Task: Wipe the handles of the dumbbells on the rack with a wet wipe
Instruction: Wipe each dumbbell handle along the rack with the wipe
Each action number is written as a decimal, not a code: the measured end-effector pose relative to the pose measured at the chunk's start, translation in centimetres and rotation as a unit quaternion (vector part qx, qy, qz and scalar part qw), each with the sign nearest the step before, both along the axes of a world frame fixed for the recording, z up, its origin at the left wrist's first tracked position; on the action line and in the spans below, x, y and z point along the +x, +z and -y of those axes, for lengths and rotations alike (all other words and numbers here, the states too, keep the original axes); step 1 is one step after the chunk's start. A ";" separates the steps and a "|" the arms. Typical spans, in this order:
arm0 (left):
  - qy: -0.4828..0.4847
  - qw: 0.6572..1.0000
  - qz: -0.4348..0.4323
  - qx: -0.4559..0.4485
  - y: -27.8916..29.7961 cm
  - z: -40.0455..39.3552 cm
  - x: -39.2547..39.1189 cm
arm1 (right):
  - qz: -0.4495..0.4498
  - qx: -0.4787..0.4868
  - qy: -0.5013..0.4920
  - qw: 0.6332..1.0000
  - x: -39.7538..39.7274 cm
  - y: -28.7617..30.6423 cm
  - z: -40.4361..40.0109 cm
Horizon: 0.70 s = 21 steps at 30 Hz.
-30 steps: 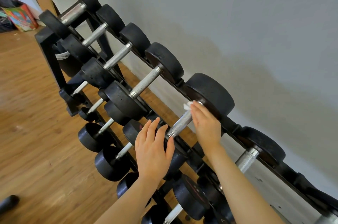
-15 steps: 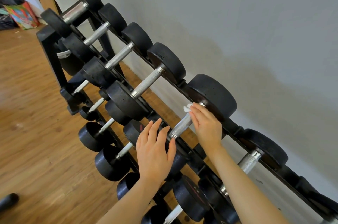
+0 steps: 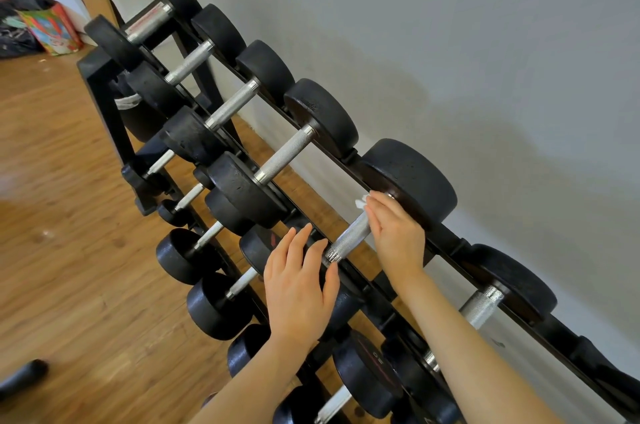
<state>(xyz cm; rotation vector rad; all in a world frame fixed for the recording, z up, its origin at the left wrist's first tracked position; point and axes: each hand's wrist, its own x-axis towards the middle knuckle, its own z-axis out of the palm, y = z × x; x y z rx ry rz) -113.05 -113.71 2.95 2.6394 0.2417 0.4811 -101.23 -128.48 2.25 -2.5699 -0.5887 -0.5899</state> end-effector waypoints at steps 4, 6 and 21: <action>-0.004 1.000 -0.005 -0.002 0.1 -0.1 0.0 | 0.012 -0.052 -0.004 0.999 0.6 0.2 0.7; -0.006 1.000 -0.006 0.001 0.1 -0.1 0.0 | 0.003 -0.039 -0.034 0.999 0.4 0.0 0.4; -0.012 1.000 0.011 -0.013 0.2 -0.1 0.0 | -0.020 -0.058 0.045 0.997 0.6 0.3 1.4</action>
